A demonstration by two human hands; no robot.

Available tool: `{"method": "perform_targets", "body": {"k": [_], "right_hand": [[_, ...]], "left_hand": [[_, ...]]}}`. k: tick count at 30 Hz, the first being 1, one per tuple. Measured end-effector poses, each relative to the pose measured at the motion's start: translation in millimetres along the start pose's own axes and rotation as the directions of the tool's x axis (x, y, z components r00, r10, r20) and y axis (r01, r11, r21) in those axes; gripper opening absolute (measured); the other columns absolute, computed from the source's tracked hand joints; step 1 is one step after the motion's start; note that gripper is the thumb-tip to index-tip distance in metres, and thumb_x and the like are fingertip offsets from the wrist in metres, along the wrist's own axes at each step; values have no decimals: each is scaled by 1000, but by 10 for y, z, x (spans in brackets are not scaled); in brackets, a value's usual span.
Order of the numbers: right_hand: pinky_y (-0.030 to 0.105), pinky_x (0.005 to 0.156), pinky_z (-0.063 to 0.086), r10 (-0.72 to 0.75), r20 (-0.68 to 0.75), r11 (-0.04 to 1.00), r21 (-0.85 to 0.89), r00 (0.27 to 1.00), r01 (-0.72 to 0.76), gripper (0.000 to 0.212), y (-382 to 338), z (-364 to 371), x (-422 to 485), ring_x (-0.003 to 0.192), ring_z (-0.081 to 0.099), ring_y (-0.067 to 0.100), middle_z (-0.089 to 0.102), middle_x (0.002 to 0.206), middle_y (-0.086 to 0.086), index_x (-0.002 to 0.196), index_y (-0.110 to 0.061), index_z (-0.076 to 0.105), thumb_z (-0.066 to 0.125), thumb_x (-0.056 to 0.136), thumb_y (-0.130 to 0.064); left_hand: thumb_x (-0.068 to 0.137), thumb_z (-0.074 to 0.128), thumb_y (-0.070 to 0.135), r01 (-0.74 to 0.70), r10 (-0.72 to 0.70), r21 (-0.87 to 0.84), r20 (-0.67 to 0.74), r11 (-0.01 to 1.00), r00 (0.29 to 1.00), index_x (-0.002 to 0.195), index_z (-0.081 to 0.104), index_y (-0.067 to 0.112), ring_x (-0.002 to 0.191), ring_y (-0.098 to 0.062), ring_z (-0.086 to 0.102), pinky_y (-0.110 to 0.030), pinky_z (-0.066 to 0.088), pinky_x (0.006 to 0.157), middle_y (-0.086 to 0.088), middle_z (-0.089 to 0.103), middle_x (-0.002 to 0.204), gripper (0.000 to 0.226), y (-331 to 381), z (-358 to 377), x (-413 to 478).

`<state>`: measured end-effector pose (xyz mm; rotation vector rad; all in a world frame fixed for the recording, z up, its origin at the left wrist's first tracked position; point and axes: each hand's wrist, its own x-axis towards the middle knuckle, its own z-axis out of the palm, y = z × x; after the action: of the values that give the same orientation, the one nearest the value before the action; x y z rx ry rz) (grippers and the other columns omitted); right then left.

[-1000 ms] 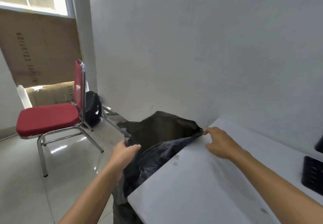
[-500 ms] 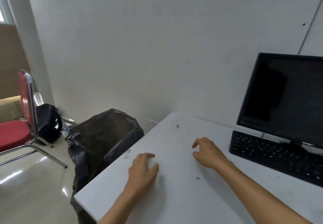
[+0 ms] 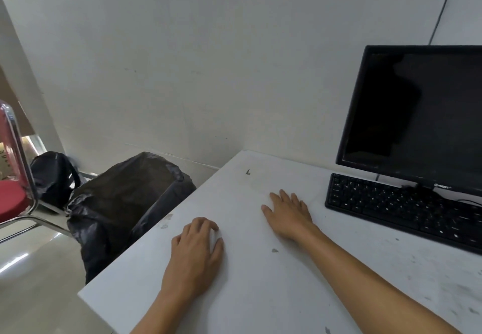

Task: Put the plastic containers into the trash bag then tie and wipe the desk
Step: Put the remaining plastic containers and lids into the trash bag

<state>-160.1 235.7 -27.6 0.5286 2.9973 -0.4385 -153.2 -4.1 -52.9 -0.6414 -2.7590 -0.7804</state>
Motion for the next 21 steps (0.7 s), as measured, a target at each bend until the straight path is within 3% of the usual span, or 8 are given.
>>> {"method": "perform_targets", "body": {"k": [3,6,8,11,13,17,21], "right_hand": [[43,113,28,-81,-46,995,-69,996,77,56,-89,-73,-234,139,33,29,36,155,3,150,-24,39,31,102,-52],[39,105,36,-158,-17,987,-44,987,157,53,-133,-196,-475,132,37,26,43,143,2,138,-25,50,52,93,-54],[40,112,30,-147,4,989,-33,989,147,75,-93,-239,-615,141,27,28,32,152,4,145,-25,40,62,83,-62],[46,123,5,-48,145,999,27,988,45,109,69,-192,-808,154,-7,30,-5,168,6,160,-29,8,60,76,-75],[45,123,8,-43,124,998,58,991,36,107,164,-148,-934,154,-1,28,1,169,6,160,-29,9,56,77,-76],[43,112,28,-84,35,995,-48,996,86,95,147,-190,-1190,137,29,29,34,148,6,152,-25,31,62,75,-72],[45,111,32,-39,117,999,22,992,37,97,177,-172,-1416,137,31,32,27,148,8,145,-23,33,69,70,-73]], "left_hand": [[98,40,39,8,-8,-9,11,1000,1000,114,49,35,117,-8,43,-31,29,102,18,43,122,19,23,-13,-18],[100,40,38,14,-13,-29,26,999,1000,112,50,34,116,-9,44,-29,28,100,18,45,120,17,29,-37,-33],[100,40,37,17,-16,-34,32,999,999,111,51,32,115,-10,45,-30,29,100,17,46,120,16,40,-55,-43],[101,40,38,24,-22,-34,56,999,998,110,53,31,115,-11,46,-30,31,99,16,46,118,17,44,-77,-62],[99,44,38,47,-42,-83,62,995,997,107,56,32,113,-12,49,-33,36,101,17,49,115,15,43,-100,-85],[95,59,24,183,-220,-425,-39,886,975,101,67,22,102,-19,61,-36,46,90,4,67,106,10,98,-215,-135],[96,59,20,235,-287,-522,-19,820,958,105,68,17,102,-22,60,-33,41,86,-1,67,104,14,214,-288,-274]]}}
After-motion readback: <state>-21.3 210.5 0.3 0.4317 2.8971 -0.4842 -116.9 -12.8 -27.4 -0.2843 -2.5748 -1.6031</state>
